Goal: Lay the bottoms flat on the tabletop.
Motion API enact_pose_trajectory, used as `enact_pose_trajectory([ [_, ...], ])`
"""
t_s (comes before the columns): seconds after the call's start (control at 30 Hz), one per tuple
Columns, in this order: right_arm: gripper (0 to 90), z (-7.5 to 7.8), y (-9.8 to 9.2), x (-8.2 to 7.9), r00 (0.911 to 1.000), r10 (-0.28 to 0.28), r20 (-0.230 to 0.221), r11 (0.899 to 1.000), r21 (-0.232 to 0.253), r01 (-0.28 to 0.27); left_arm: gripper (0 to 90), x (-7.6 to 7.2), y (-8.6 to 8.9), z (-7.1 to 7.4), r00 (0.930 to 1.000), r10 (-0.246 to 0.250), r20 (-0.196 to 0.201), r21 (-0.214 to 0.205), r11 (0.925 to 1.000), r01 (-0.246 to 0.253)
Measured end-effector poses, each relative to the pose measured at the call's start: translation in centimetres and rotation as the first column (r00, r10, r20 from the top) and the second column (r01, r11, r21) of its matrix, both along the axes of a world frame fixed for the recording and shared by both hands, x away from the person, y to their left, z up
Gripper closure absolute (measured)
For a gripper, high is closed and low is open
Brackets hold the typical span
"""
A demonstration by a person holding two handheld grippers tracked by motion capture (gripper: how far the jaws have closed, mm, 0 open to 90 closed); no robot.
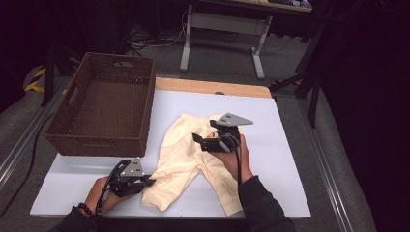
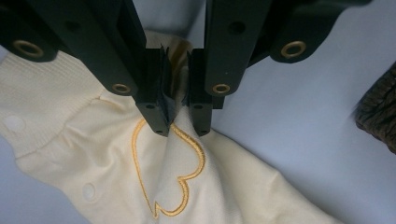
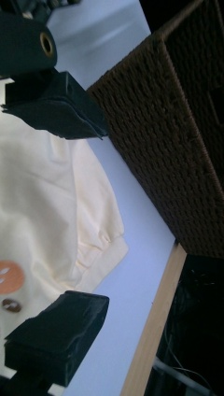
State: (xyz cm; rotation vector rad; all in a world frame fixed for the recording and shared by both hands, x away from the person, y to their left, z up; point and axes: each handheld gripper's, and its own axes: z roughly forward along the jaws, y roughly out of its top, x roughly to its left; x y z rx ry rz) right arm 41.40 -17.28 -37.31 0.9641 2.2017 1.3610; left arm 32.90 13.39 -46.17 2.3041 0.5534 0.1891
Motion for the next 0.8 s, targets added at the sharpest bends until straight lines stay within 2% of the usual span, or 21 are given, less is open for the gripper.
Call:
enact_pose_trajectory([
  [0.07, 18.0, -0.4, 1.7, 1.1, 0.9997, -0.004, -0.024, 1.000, -0.022, 0.004, 81.3, 0.0, 0.0, 0.0, 1.0000, -0.002, 0.006, 0.007, 1.0000, 0.002],
  [0.17, 21.1, -1.1, 4.3, 2.7, 0.9967, 0.014, -0.080, 0.998, -0.053, -0.018, 81.2, -0.1, -0.2, 0.0, 1.0000, 0.001, 0.000, -0.002, 1.0000, -0.001],
  [0.2, 22.8, -1.4, 5.1, 3.1, 0.9941, 0.024, -0.106, 0.998, -0.052, -0.029, 81.2, -0.1, -0.3, 0.0, 1.0000, -0.008, 0.001, -0.001, 1.0000, 0.008],
  [0.27, 23.7, -2.2, 6.8, 4.0, 0.9915, 0.024, -0.128, 0.996, -0.088, -0.035, 81.1, -0.3, -0.6, 0.0, 0.9999, -0.013, 0.005, 0.002, 0.9999, 0.013],
  [0.33, 25.3, -3.1, 8.4, 4.8, 0.9848, 0.030, -0.171, 0.993, -0.109, -0.049, 81.0, -0.3, -0.7, 0.1, 0.9996, -0.024, 0.013, 0.006, 0.9997, 0.024],
  [0.37, 25.0, -3.6, 9.1, 5.2, 0.9840, 0.028, -0.176, 0.987, -0.151, -0.055, 80.9, -0.4, -0.8, 0.0, 0.9997, -0.026, 0.002, 0.000, 0.9997, 0.026],
  [0.43, 25.0, -4.7, 10.3, 6.1, 0.9807, 0.000, -0.195, 0.974, -0.222, -0.044, 80.4, -0.4, -0.9, 0.0, 0.9996, -0.027, 0.012, -0.001, 0.9996, 0.027],
  [0.5, 25.4, -5.8, 11.0, 7.0, 0.9731, -0.032, -0.228, 0.964, -0.265, -0.030, 79.6, -0.4, -1.0, 0.0, 0.9997, -0.021, 0.010, -0.008, 0.9997, 0.021],
  [0.57, 26.0, -6.4, 11.1, 7.6, 0.9672, -0.050, -0.249, 0.961, -0.276, -0.021, 77.6, -0.5, -1.0, -0.1, 0.9999, -0.014, 0.009, -0.018, 0.9997, 0.015],
  [0.63, 26.1, -6.7, 11.3, 7.9, 0.9657, -0.069, -0.250, 0.957, -0.289, -0.007, 73.3, -0.5, -1.0, -0.1, 0.9998, -0.015, -0.011, -0.025, 0.9996, 0.014],
  [0.67, 26.4, -6.8, 11.5, 8.0, 0.9651, -0.066, -0.253, 0.957, -0.291, -0.011, 69.8, -0.4, -1.1, -0.2, 0.9998, -0.017, -0.007, -0.029, 0.9994, 0.017],
  [0.77, 27.2, -7.1, 12.1, 8.1, 0.9671, -0.074, -0.243, 0.943, -0.333, -0.012, 56.0, -0.4, -1.2, -0.1, 1.0000, -0.005, 0.000, -0.016, 0.9999, 0.005],
  [0.8, 27.2, -7.1, 12.3, 8.0, 0.9674, -0.075, -0.242, 0.943, -0.333, -0.010, 49.5, -0.4, -1.2, 0.0, 1.0000, 0.001, -0.002, -0.014, 0.9999, -0.001],
])
